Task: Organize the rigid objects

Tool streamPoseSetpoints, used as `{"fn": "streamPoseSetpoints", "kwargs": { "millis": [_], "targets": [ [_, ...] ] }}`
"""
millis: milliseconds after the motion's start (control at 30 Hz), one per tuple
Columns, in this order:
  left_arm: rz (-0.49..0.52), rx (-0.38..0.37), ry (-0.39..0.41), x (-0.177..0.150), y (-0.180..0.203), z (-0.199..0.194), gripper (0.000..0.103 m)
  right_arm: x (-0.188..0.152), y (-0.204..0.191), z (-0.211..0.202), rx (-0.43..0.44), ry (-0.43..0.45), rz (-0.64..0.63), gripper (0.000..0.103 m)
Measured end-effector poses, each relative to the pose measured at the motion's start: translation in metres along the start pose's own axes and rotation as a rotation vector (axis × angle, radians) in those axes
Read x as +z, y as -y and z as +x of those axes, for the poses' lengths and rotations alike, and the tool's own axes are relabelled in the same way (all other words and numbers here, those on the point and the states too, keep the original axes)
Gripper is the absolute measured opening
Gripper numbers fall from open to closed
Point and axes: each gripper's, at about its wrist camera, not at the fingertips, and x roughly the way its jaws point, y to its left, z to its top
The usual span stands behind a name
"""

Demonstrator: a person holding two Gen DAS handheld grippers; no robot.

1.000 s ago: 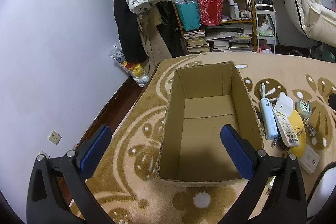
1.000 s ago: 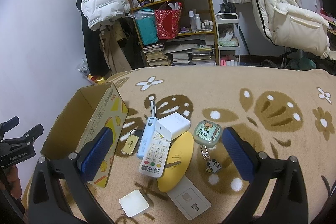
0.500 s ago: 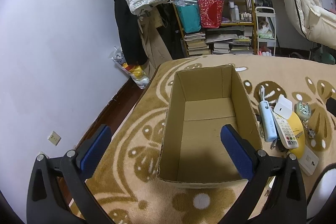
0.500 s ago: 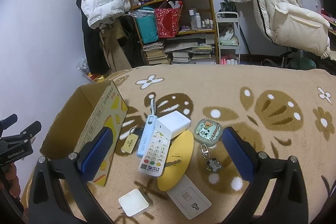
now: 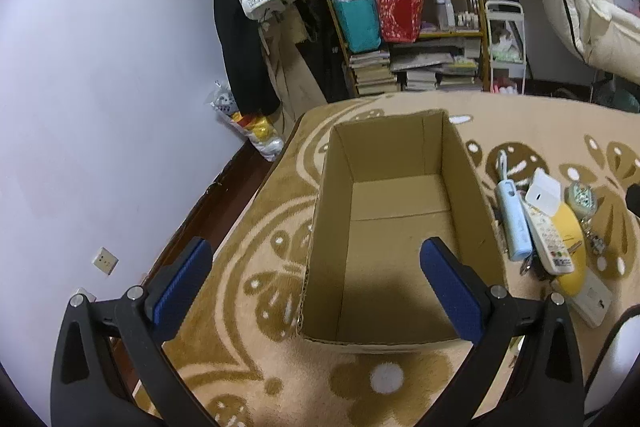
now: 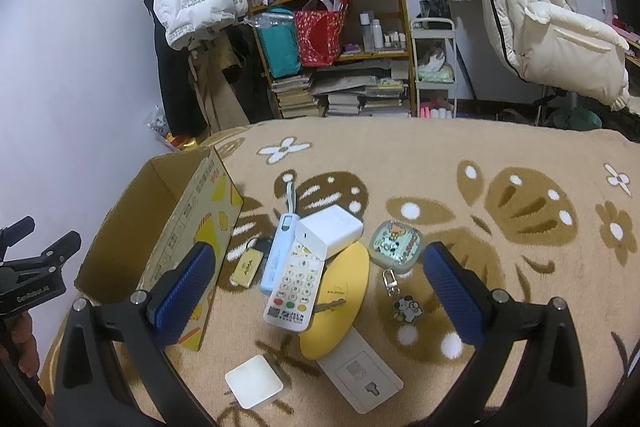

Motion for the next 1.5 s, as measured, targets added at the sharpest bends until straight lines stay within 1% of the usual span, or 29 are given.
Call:
{"fn": "streamPoseSetpoints", "kwargs": {
  "millis": [67, 133, 200, 367, 433, 500, 567, 633, 733, 833, 933, 1033, 1100, 1167, 1267, 1367, 1467, 1500],
  "targets": [
    [0.005, 0.000, -0.033, 0.000, 0.001, 0.009, 0.103, -0.003, -0.002, 0.003, -0.002, -0.024, -0.005, 0.103],
    [0.001, -0.004, -0.056, -0.001, 0.000, 0.017, 0.102, -0.005, -0.005, 0.007, -0.022, -0.040, -0.014, 0.103],
    [-0.005, -0.004, -0.077, -0.001, -0.002, 0.025, 0.102, -0.007, -0.007, 0.010, -0.016, -0.060, -0.028, 0.103],
    [-0.027, -0.022, -0.155, 0.001, -0.011, 0.050, 0.102, -0.014, -0.021, 0.021, 0.009, -0.130, -0.090, 0.096],
    [-0.042, -0.026, -0.199, 0.000, -0.014, 0.063, 0.102, -0.019, -0.030, 0.025, 0.019, -0.154, -0.126, 0.091],
    [-0.057, -0.032, -0.232, -0.001, -0.019, 0.075, 0.102, -0.025, -0.040, 0.029, 0.006, -0.166, -0.179, 0.087],
    [-0.072, -0.013, -0.252, -0.004, -0.025, 0.085, 0.102, -0.033, -0.049, 0.034, -0.013, -0.183, -0.219, 0.087],
    [-0.093, -0.003, -0.281, -0.007, -0.030, 0.096, 0.102, -0.041, -0.056, 0.041, -0.006, -0.224, -0.247, 0.085],
    [-0.117, -0.028, -0.330, -0.012, -0.032, 0.110, 0.102, -0.053, -0.065, 0.050, -0.005, -0.283, -0.291, 0.080],
    [-0.085, -0.011, -0.369, -0.017, -0.028, 0.118, 0.102, -0.065, -0.074, 0.058, -0.021, -0.328, -0.336, 0.080],
    [-0.067, -0.029, -0.381, -0.019, -0.024, 0.122, 0.102, -0.077, -0.082, 0.067, -0.030, -0.362, -0.378, 0.080],
    [-0.049, -0.009, -0.402, -0.020, -0.024, 0.129, 0.102, -0.085, -0.086, 0.074, -0.012, -0.410, -0.384, 0.080],
    [-0.056, -0.007, -0.421, -0.022, -0.027, 0.132, 0.102, -0.091, -0.087, 0.078, -0.008, -0.442, -0.384, 0.080],
    [-0.072, -0.010, -0.456, -0.025, -0.030, 0.137, 0.102, -0.093, -0.086, 0.079, -0.004, -0.455, -0.365, 0.080],
    [-0.066, 0.004, -0.506, -0.030, -0.031, 0.144, 0.102, -0.094, -0.083, 0.078, -0.003, -0.458, -0.341, 0.080],
    [-0.053, 0.018, -0.524, -0.032, -0.030, 0.147, 0.102, -0.093, -0.084, 0.077, -0.010, -0.447, -0.346, 0.080],
    [-0.040, 0.026, -0.542, -0.035, -0.029, 0.149, 0.102, -0.095, -0.088, 0.074, 0.009, -0.445, -0.343, 0.080],
    [-0.044, 0.021, -0.545, -0.035, -0.029, 0.149, 0.101, -0.094, -0.087, 0.074, 0.015, -0.444, -0.344, 0.080]
  ]
}}
